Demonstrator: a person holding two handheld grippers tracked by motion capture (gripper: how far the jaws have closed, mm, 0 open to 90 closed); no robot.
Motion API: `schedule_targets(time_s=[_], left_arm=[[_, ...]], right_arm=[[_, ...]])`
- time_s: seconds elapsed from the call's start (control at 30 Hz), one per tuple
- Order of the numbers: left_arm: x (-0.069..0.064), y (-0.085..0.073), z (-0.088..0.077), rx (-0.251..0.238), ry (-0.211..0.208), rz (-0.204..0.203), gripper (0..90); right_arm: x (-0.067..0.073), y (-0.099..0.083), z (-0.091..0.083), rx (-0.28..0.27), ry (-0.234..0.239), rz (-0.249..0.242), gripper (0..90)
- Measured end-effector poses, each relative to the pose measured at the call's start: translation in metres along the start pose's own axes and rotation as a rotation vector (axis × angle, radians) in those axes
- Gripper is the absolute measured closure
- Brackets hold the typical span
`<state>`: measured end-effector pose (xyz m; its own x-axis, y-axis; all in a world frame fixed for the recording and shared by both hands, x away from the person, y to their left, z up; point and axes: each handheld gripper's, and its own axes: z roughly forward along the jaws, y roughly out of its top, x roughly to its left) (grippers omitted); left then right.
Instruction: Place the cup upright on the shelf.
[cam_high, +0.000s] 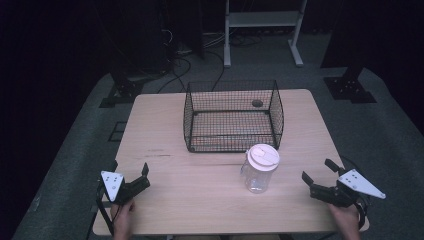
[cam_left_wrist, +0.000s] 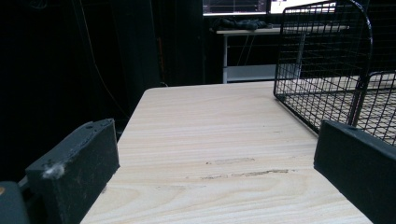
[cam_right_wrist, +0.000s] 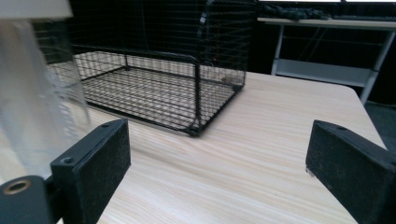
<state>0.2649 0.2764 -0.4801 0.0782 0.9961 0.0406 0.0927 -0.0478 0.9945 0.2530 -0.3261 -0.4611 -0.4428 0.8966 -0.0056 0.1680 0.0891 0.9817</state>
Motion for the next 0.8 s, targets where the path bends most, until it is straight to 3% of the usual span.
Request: schedule_targets(time_s=[0.33, 0.8], left_arm=[[0.000, 0.000, 0.000, -0.002, -0.001, -0.002, 0.0], [-0.001, 0.000, 0.000, -0.001, -0.002, 0.004, 0.0]], right_arm=[[0.019, 0.015, 0.000, -0.003, 0.069, -0.043, 5.7], [0.040, 0.027, 0.001, -0.013, 0.153, -0.054, 2.0]])
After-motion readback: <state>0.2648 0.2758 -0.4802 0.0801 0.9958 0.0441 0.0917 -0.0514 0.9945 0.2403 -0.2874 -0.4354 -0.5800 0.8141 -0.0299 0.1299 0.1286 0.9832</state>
